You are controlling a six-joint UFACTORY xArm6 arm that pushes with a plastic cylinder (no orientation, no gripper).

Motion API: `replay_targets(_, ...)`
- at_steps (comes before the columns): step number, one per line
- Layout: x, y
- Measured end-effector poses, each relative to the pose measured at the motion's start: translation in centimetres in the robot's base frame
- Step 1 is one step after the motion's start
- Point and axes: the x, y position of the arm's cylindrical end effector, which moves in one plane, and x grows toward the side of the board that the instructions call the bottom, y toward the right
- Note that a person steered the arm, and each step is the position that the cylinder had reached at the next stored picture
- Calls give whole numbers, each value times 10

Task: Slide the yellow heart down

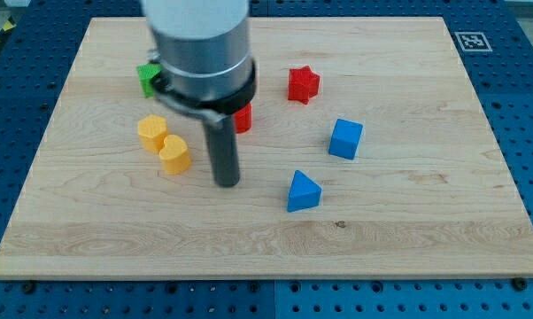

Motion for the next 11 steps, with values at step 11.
replay_targets(11, 11, -125)
